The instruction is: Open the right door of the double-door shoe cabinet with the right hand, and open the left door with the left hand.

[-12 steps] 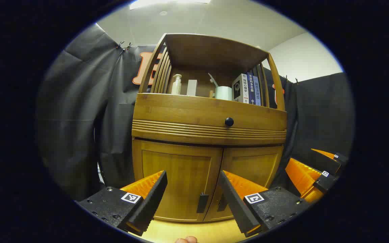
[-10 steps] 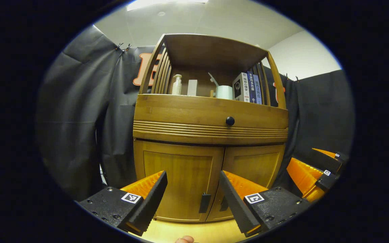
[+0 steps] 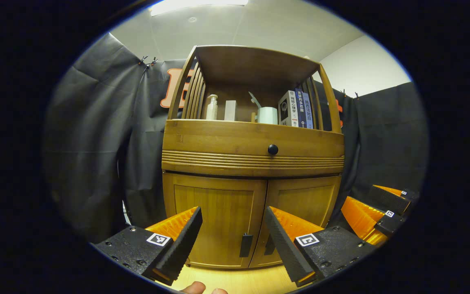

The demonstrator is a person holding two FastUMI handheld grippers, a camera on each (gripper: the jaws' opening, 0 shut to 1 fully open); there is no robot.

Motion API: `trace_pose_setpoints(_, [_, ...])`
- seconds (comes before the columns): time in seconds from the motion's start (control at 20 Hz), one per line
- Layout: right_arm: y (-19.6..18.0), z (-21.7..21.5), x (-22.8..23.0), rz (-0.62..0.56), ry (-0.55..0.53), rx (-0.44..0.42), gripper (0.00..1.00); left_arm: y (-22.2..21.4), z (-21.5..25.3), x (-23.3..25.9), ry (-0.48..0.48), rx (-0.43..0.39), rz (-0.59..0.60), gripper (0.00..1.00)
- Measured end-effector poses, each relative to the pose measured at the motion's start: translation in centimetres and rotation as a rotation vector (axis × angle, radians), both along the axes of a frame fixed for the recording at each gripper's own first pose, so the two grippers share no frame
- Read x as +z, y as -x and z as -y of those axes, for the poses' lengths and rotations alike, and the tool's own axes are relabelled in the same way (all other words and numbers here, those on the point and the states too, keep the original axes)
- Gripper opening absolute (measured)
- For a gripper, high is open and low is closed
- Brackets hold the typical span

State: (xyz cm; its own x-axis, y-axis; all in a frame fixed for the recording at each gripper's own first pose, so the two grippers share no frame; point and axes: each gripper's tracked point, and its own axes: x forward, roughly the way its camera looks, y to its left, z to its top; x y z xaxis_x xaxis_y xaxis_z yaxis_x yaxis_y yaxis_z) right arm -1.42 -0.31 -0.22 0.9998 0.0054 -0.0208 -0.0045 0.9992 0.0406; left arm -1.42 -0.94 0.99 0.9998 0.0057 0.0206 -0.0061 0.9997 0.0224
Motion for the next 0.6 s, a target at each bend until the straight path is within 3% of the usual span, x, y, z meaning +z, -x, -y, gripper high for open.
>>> trace_pose_setpoints(0.05, [0.1,-0.1,0.1,0.004,0.002,0.001,0.96,0.1,0.1,0.2,0.001,-0.001,0.004,0.95])
trace_pose_setpoints(0.1, [0.1,-0.2,0.3,0.006,0.001,0.002,0.96,0.3,0.2,0.3,0.002,-0.003,0.006,0.92])
trace_pose_setpoints(0.15, [0.2,-0.2,0.3,0.007,-0.003,0.004,0.96,0.4,0.2,0.4,0.003,-0.004,0.009,0.95])
trace_pose_setpoints(0.3, [0.3,-0.5,-0.2,-0.005,-0.013,0.009,0.93,1.1,-0.1,0.6,0.000,0.005,0.013,0.92])
trace_pose_setpoints(0.6, [-1.2,-2.2,-4.1,-0.109,-0.039,0.049,0.96,2.1,-2.7,0.0,-0.004,0.063,-0.007,0.92])
